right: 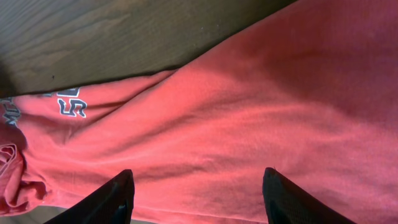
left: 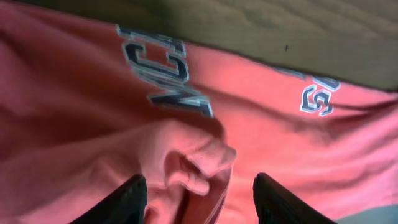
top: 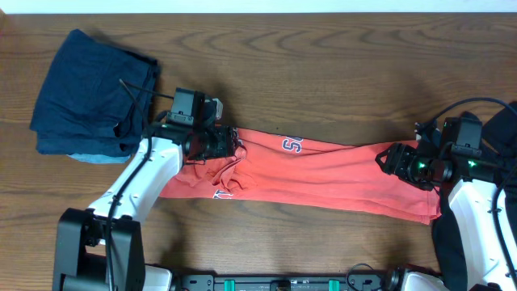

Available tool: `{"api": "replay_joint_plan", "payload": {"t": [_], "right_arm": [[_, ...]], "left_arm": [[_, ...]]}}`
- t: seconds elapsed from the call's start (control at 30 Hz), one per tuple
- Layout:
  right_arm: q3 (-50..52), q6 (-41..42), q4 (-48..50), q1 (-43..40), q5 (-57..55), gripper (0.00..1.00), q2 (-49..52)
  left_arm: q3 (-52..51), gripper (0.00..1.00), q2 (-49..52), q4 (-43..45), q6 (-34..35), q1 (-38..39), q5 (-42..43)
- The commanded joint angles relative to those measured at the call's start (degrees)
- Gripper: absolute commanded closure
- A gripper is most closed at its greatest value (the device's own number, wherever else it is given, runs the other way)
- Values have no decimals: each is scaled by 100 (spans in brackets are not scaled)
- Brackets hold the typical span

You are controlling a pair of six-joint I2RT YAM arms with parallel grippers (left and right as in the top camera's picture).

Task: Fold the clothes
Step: 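Release the left end and regrasp the strip's left part with the left gripper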

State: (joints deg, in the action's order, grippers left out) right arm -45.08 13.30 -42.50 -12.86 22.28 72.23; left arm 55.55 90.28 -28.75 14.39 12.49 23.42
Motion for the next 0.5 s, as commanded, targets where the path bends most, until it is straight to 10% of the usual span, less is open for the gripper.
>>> {"api": "replay_joint_plan", "payload": {"t": [0.0,0.47], "right_arm": [[2,-72,-17,-24,24,35,-44],[4,214,192,-433,-1434,12,592]], "left_arm": [[304,44,-236,-361,-44,4,-107],[302,35,-433,-1224,-883,-181,-970]]}}
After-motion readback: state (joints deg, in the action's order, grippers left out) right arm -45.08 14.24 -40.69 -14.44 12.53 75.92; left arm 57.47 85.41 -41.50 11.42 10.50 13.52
